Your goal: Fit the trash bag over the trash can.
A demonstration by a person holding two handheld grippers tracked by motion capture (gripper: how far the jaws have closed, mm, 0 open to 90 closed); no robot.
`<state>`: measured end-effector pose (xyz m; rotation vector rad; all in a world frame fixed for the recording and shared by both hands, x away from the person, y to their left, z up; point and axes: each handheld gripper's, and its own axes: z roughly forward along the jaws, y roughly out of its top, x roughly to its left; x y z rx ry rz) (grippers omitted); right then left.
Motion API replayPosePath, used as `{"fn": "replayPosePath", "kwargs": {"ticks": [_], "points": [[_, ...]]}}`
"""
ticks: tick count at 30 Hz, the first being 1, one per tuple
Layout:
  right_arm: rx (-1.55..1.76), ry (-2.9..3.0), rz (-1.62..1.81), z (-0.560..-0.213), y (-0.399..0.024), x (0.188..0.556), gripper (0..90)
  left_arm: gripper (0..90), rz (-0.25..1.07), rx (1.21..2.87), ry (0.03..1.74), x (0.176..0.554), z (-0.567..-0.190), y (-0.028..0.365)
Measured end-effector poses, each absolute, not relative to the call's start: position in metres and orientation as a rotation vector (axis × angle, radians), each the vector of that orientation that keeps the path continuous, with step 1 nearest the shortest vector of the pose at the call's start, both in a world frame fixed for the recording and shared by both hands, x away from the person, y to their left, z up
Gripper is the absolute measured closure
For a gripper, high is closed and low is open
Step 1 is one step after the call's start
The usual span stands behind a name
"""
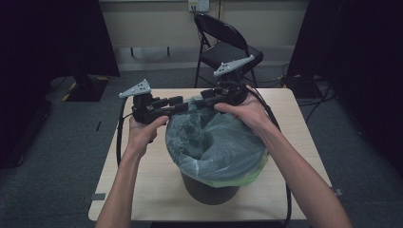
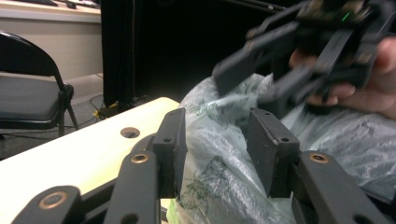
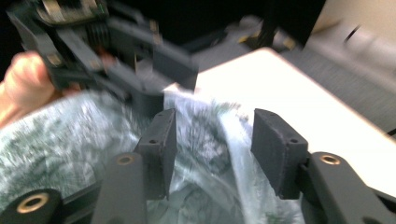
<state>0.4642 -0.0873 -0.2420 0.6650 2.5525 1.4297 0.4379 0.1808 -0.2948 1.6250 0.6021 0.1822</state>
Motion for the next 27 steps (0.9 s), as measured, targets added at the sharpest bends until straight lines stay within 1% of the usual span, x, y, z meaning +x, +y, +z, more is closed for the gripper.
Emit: {"fn": "replayPosePath", "kwargs": {"ticks": [1, 2, 3, 5, 9, 14, 17, 19, 22, 27], "points": [[0.673, 2.598, 1.415, -0.245, -0.086, 0.467, 49.6, 57.1, 0.182, 1.618, 0.595, 0.436, -0.293, 0.182], [0.673, 2.642, 1.4, -0.248, -0.085, 0.469, 51.8, 56.4, 0.189, 1.61, 0.597, 0.434, -0.292, 0.184], [0.667, 2.662, 1.4, -0.251, -0.084, 0.469, 51.7, 54.8, 0.201, 1.606, 0.601, 0.431, -0.29, 0.186], [0.642, 2.669, 1.39, -0.254, -0.082, 0.466, 50.6, 54.6, 0.212, 1.606, 0.592, 0.427, -0.288, 0.191], [0.599, 2.763, 1.235, -0.268, -0.075, 0.463, 39.1, 53.3, 0.206, 1.611, 0.588, 0.418, -0.289, 0.193], [0.589, 2.814, 1.181, -0.275, -0.069, 0.464, 33.2, 51.5, 0.207, 1.629, 0.594, 0.416, -0.296, 0.19], [0.571, 2.814, 1.147, -0.279, -0.066, 0.461, 32.9, 51.5, 0.2, 1.634, 0.6, 0.418, -0.298, 0.188], [0.581, 2.815, 1.107, -0.283, -0.064, 0.46, 36.2, 51.6, 0.196, 1.639, 0.599, 0.42, -0.3, 0.184], [0.56, 2.826, 0.986, -0.293, -0.058, 0.459, 36.5, 51.4, 0.204, 1.642, 0.601, 0.419, -0.3, 0.182], [0.479, 2.834, 0.83, -0.304, -0.049, 0.454, 33.1, 52.2, 0.202, 1.634, 0.604, 0.42, -0.301, 0.181]]}}
